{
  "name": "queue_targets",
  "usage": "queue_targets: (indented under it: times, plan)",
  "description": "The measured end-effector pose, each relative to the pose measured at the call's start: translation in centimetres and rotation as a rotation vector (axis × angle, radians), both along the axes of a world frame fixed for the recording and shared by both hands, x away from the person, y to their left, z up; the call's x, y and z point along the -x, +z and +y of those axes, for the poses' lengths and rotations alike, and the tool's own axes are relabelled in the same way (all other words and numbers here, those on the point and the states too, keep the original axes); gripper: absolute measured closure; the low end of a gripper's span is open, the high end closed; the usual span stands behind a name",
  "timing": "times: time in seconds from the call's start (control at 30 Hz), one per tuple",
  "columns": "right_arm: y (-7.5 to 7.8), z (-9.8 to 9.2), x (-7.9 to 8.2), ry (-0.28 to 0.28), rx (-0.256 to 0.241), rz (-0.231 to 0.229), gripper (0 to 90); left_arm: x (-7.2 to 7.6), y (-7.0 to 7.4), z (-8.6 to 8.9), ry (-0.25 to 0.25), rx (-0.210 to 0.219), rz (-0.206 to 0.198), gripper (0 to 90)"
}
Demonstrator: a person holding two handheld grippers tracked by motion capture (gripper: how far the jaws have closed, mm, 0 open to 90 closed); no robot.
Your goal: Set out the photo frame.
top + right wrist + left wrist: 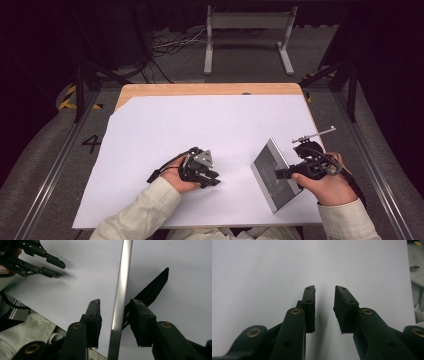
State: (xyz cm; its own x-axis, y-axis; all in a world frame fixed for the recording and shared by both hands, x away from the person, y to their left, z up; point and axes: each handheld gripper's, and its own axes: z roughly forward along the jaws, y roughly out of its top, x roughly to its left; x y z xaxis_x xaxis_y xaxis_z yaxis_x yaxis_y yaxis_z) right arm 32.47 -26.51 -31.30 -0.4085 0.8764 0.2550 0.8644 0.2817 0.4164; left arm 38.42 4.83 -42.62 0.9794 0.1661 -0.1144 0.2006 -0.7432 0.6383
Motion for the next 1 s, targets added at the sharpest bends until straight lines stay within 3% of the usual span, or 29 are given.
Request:
queue_targets:
  times: [0.13,0.53,0.6,1.0]
  plan:
    - [0.0,0.1,0.0,-0.003,0.025,-0.010,71.5,0.0,0.0,0.0,0.002,-0.001,0.002,71.3]
    - [0.7,0.1,0.4,-0.016,0.077,-0.048,83.1,0.1,0.0,-0.1,-0.009,0.001,-0.006,71.2]
    - [0.8,-0.1,0.3,-0.011,0.061,-0.044,83.4,0.0,0.0,0.0,-0.007,0.001,-0.002,71.2]
    - [1.5,-0.3,-0.2,0.029,0.086,-0.060,83.5,0.0,0.1,0.4,0.011,0.009,-0.001,71.2]
